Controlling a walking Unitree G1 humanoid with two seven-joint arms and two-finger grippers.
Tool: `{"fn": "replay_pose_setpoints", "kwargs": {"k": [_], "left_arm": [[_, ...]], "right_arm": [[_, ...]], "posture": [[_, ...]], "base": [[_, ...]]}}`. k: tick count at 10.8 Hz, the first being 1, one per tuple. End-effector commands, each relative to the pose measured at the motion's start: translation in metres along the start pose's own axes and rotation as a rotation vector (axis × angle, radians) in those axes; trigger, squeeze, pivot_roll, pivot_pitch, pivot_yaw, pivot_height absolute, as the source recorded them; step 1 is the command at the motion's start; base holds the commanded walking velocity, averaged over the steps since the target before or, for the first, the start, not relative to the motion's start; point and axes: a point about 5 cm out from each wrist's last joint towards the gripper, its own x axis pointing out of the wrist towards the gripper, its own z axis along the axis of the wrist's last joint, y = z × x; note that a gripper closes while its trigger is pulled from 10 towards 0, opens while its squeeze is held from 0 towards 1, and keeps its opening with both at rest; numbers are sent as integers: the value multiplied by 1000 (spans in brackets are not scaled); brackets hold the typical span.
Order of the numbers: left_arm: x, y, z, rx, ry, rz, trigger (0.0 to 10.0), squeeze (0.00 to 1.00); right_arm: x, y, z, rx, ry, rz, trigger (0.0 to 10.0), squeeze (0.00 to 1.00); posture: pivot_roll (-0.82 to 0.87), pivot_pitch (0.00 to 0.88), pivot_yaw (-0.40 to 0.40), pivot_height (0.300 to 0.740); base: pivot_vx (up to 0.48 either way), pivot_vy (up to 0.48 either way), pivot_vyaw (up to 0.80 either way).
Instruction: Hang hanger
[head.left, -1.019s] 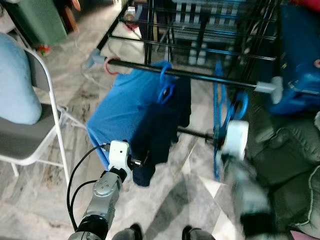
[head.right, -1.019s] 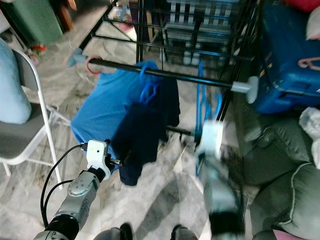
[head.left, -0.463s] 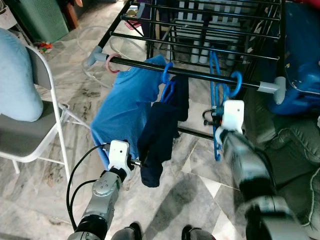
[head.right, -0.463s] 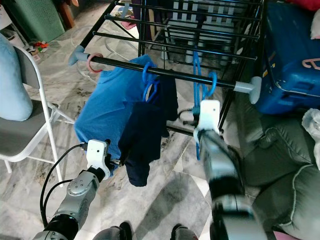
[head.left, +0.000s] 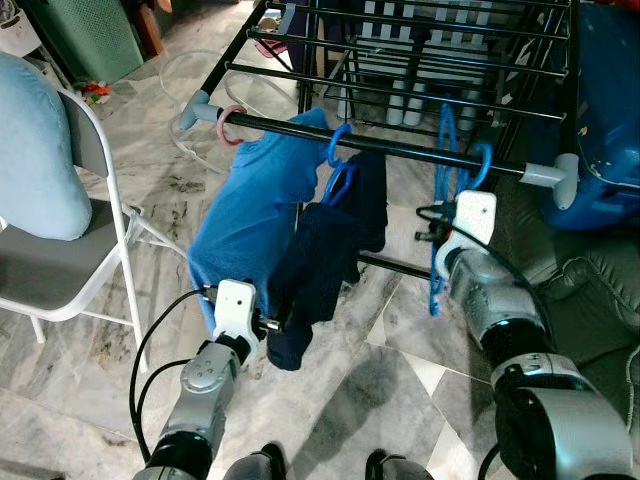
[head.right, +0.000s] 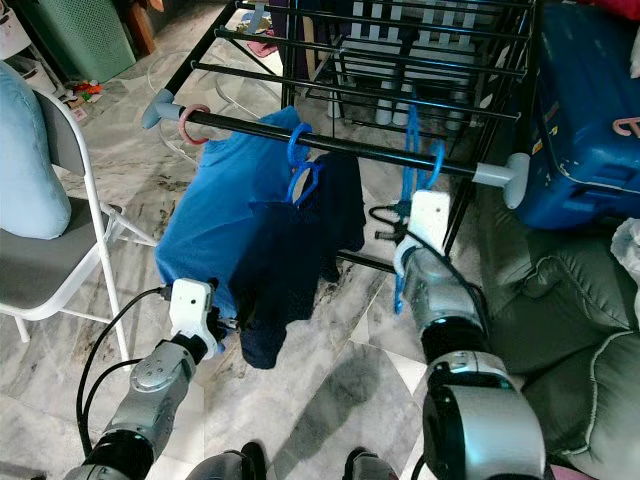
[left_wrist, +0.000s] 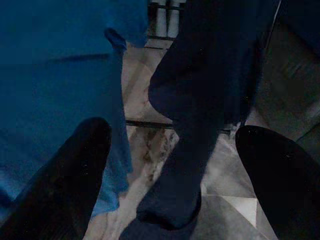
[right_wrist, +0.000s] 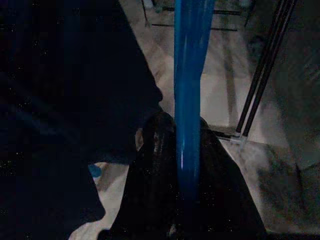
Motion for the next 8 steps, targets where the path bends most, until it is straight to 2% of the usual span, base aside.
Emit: {"fn": "replay_pose_setpoints", "kwargs": {"k": [1, 4, 5, 6, 7, 8], "left_arm": [[-5, 5, -5, -7, 21, 23, 10000, 0], [-4, 3, -5, -10, 30, 19, 10000, 0], [-2, 2, -4, -11, 30, 13, 10000, 0], [-1, 1, -3, -12, 30, 10, 10000, 0], [1, 0, -2, -14, 26, 9, 10000, 0], [3, 0, -1, -6, 29, 23, 10000, 0]], "right_arm": [[-1, 1, -23, 25, 90, 3, 10000, 0], [-2, 2, -34, 22, 117, 5, 10000, 0], [-3, -1, -37, 11, 103, -12, 10000, 1000], [-4, -1, -36, -5, 73, -9, 10000, 1000], [-5, -1, -32, -26, -11, -10, 10000, 1000], [-7, -2, -34, -44, -35, -11, 10000, 1000]], "posture": [[-36, 164, 77, 740], [-42, 156, 80, 740], [-50, 153, 90, 740], [-52, 152, 96, 740], [-58, 149, 108, 740], [-62, 148, 113, 740]], "base": [[0, 0, 0], [0, 0, 0], [0, 0, 0], [0, 0, 0], [0, 0, 0], [0, 0, 0]]}}
